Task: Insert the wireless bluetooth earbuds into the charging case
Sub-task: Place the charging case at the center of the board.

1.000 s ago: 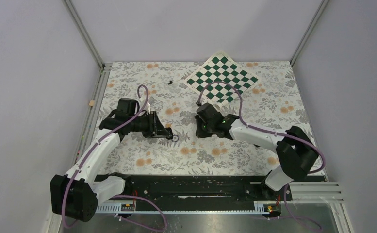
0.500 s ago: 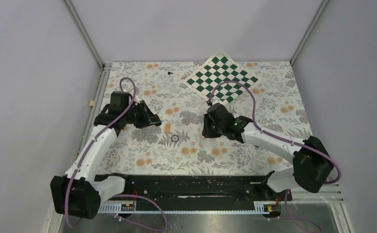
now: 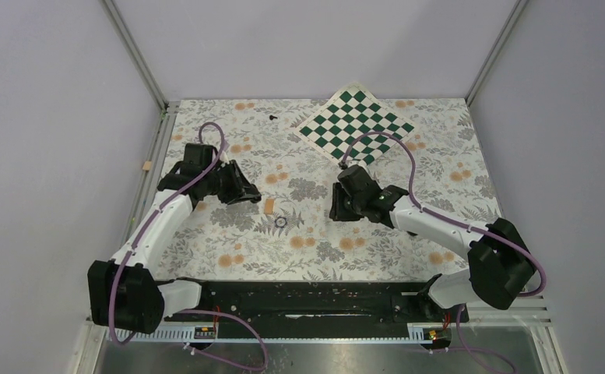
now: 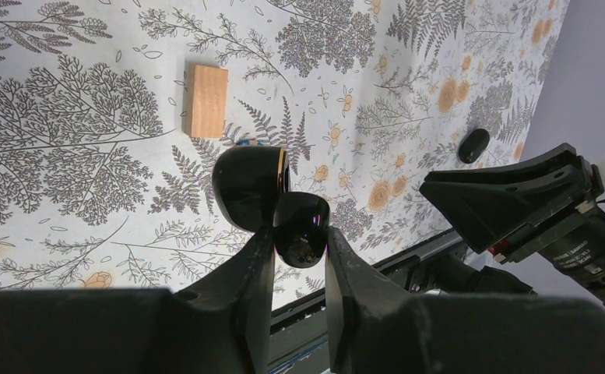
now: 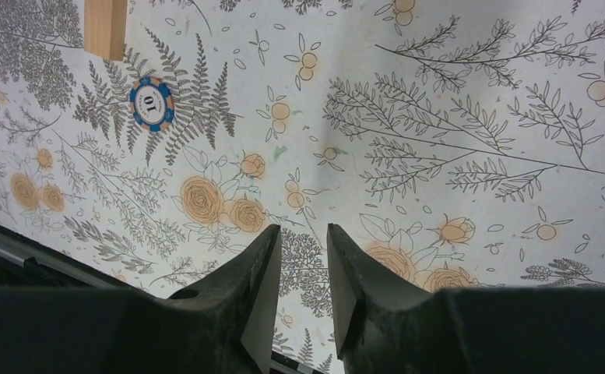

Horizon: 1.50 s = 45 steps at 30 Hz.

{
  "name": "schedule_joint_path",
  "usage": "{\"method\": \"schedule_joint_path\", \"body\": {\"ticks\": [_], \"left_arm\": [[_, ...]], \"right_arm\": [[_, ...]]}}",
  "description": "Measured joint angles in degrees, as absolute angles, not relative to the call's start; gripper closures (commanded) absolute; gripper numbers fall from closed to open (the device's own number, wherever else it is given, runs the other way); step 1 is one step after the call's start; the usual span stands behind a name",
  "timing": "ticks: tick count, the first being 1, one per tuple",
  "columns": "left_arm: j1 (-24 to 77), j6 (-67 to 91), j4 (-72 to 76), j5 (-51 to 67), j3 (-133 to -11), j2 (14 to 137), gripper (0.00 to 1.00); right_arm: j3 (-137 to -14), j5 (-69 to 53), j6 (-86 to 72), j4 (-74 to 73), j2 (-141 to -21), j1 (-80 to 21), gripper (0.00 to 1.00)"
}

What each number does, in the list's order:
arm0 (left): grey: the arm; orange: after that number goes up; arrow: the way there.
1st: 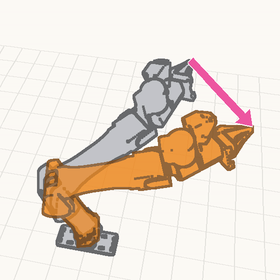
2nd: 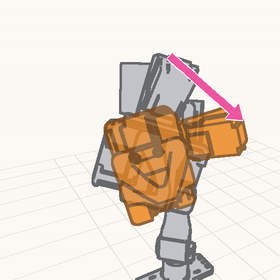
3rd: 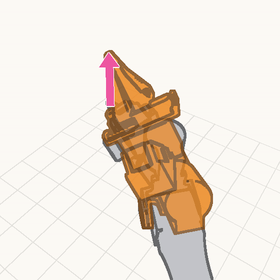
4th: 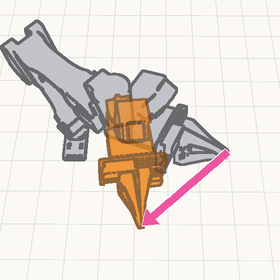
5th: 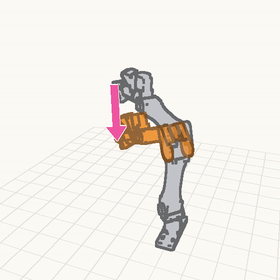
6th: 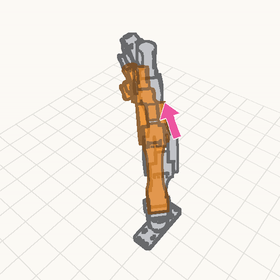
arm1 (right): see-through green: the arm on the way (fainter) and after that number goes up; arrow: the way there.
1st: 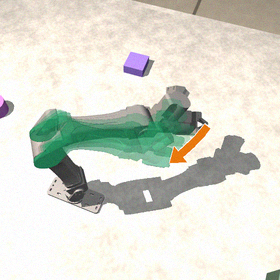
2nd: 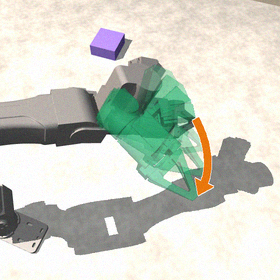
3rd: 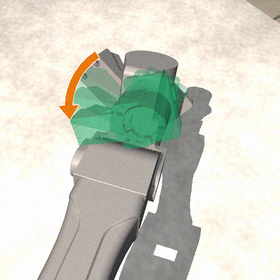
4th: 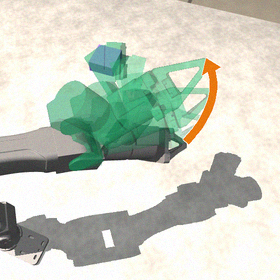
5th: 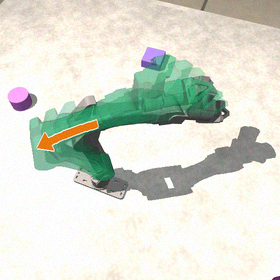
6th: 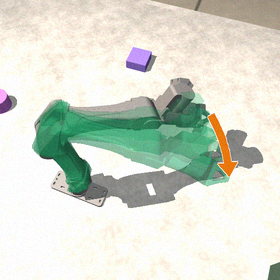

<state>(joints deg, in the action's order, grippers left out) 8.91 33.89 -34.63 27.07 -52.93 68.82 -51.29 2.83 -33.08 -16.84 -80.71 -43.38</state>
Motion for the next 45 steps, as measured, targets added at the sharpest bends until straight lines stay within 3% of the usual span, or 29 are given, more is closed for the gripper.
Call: {"method": "schedule_joint_path", "body": {"ticks": [7, 13, 25, 26, 30, 32, 39, 45], "left_arm": [[10.52, 32.34, -35.0, 25.91, -56.01, 73.47, 1.0], [22.13, 32.8, -32.36, 24.25, -61.93, 83.26, 1.0], [39.18, 34.5, -28.93, 24.75, -67.64, 100.47, 1.0], [40.12, 34.63, -28.97, 24.69, -67.92, 101.08, 0.98], [41.82, 35.09, -29.04, 24.56, -70.08, 103.11, 0.69], [41.93, 35.27, -28.97, 24.53, -71.33, 104.12, 0.6], [42.37, 35.59, -29.12, 24.56, -73.03, 105.73, 0.48], [42.57, 35.38, -30.76, 24.29, -74.91, 107.09, 0.45]], "right_arm": [[-51.24, 0.64, -33.41, -15.84, -80.71, -41.74, 0.65], [-50.3, -0.12, -34.2, -15.53, -79.37, -41.08, 0.63], [-39.86, 5.54, -35.73, -23.0, -56.21, -31.59, 0.57], [-39.48, 6.07, -35.7, -23.88, -54.81, -31.2, 0.57], [-38.63, 6.94, -35.68, -26.02, -52.6, -30.57, 0.57], [-38.48, 6.94, -35.68, -26.7, -52.62, -30.52, 0.57], [-38.17, 6.94, -35.7, -27.79, -52.64, -30.48, 0.57], [-38.04, 6.94, -35.7, -27.99, -52.6, -30.46, 0.57]]}}
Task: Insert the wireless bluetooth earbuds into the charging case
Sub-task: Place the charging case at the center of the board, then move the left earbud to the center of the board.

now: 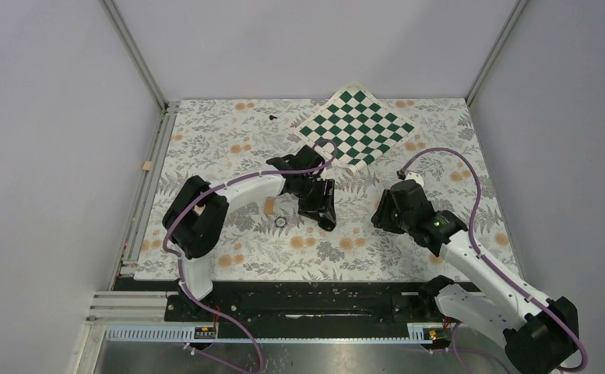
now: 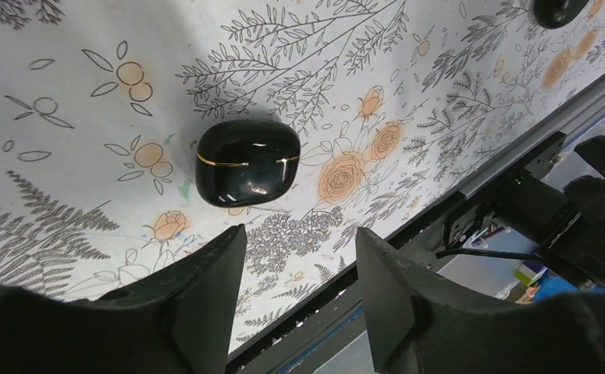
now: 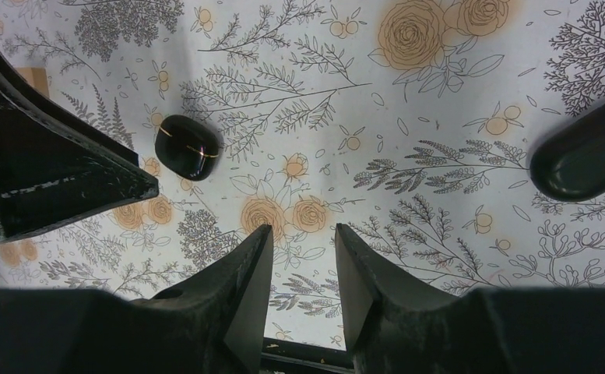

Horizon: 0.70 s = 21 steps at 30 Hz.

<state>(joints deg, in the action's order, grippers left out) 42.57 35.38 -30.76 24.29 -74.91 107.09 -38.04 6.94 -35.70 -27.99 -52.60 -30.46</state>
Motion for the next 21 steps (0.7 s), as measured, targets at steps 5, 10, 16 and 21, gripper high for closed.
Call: {"method": "schedule_joint_path", "body": {"ticks": [5, 10, 16, 21], "left_arm": [[41.78, 33.85, -34.41, 22.41, -79.0, 106.74, 0.4], [34.26, 33.23, -36.75, 20.1, -82.78, 104.44, 0.08], [20.21, 35.29, -37.54, 11.86, -96.71, 110.19, 0.08], [15.18, 37.32, -37.47, 8.45, -119.04, 127.11, 0.11]], "right_arm": [[-37.82, 6.96, -35.77, -28.12, -52.1, -30.41, 0.57], [-37.85, 6.9, -35.81, -28.29, -50.85, -30.37, 0.57], [-37.85, 6.33, -36.12, -28.4, -50.5, -30.35, 0.57], [-37.85, 4.4, -37.47, -28.4, -50.59, -30.35, 0.57]]}}
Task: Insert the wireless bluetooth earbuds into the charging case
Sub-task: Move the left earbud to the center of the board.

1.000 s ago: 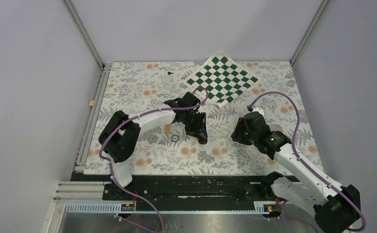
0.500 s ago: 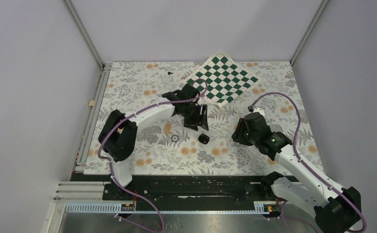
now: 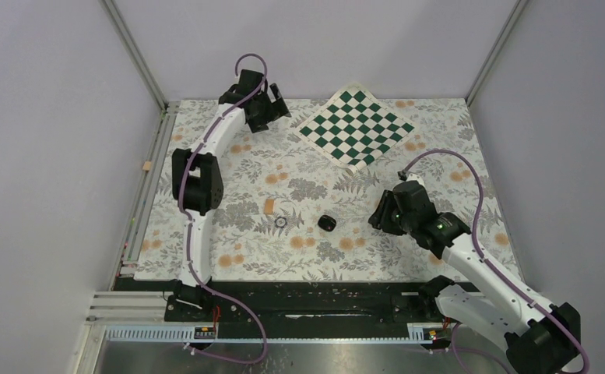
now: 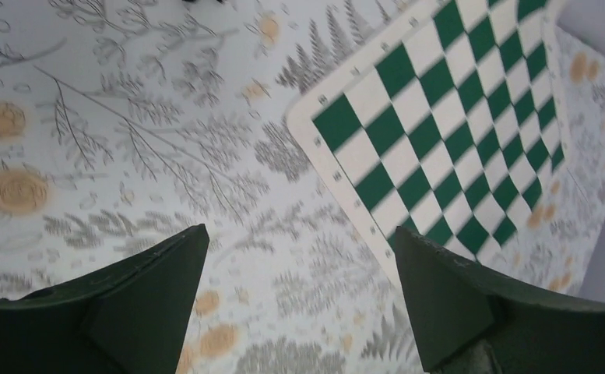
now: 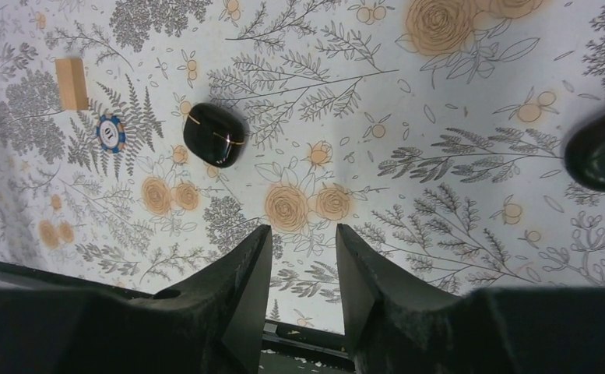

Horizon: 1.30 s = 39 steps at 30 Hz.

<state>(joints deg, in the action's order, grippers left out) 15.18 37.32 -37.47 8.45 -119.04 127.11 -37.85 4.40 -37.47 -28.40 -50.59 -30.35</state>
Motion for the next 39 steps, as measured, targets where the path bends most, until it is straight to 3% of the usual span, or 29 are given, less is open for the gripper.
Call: {"method": "schedule_joint_path", "body": {"ticks": [13, 30, 39], "left_arm": [[11.0, 53.34, -22.94, 5.26, -127.85, 146.65, 0.25], [9.52, 92.27, 4.47, 5.93, -111.22, 145.86, 0.36], [9.43, 107.09, 4.43, 6.02, -109.1, 145.38, 0.49]], "right_arm": [[-37.89, -1.58, -41.47, -27.49, -55.88, -30.3, 0.57], [-41.43, -2.74, -40.49, -26.68, -63.13, -30.3, 0.57], [-42.15, -3.16, -39.88, -26.55, -63.61, -30.3, 0.57]]}}
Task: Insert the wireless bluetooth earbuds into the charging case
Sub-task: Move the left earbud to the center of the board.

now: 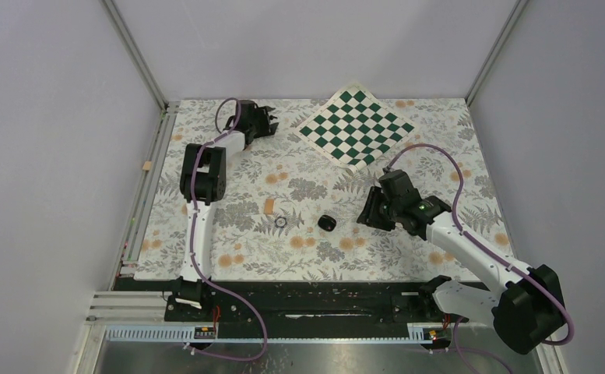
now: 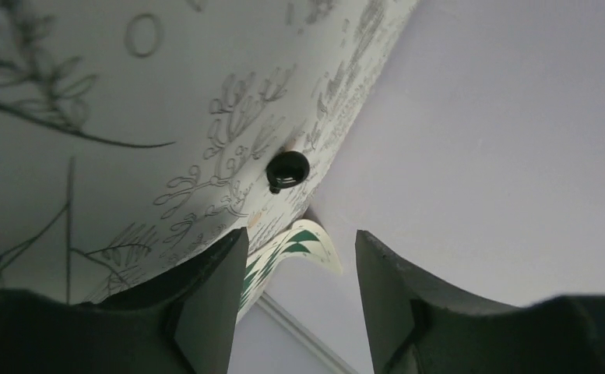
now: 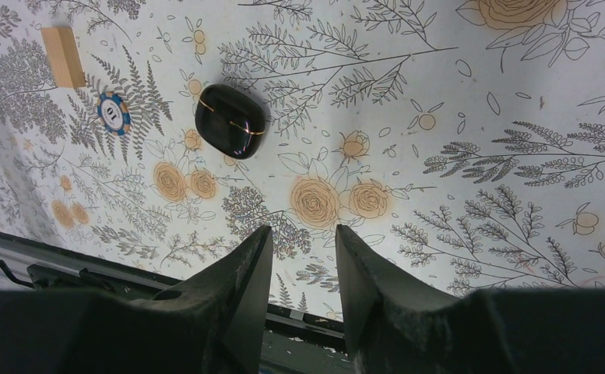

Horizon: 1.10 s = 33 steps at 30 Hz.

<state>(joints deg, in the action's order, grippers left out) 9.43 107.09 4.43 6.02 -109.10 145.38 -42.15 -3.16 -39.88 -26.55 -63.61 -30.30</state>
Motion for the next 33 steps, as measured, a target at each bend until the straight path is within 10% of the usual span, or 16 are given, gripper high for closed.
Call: {"method": "schedule_joint_path", "body": {"ticks": [17, 33], "left_arm": [[9.26, 110.34, -14.66, 2.46, -113.12, 142.85, 0.47], [8.25, 36.69, -18.13, 1.15, -122.26, 139.2, 0.28]], "right_arm": [[-42.15, -4.08, -39.68, -26.41, -63.99, -30.3, 0.58], [-42.15, -6.94, -39.31, -23.75, -67.2, -30.3, 0.58]]}}
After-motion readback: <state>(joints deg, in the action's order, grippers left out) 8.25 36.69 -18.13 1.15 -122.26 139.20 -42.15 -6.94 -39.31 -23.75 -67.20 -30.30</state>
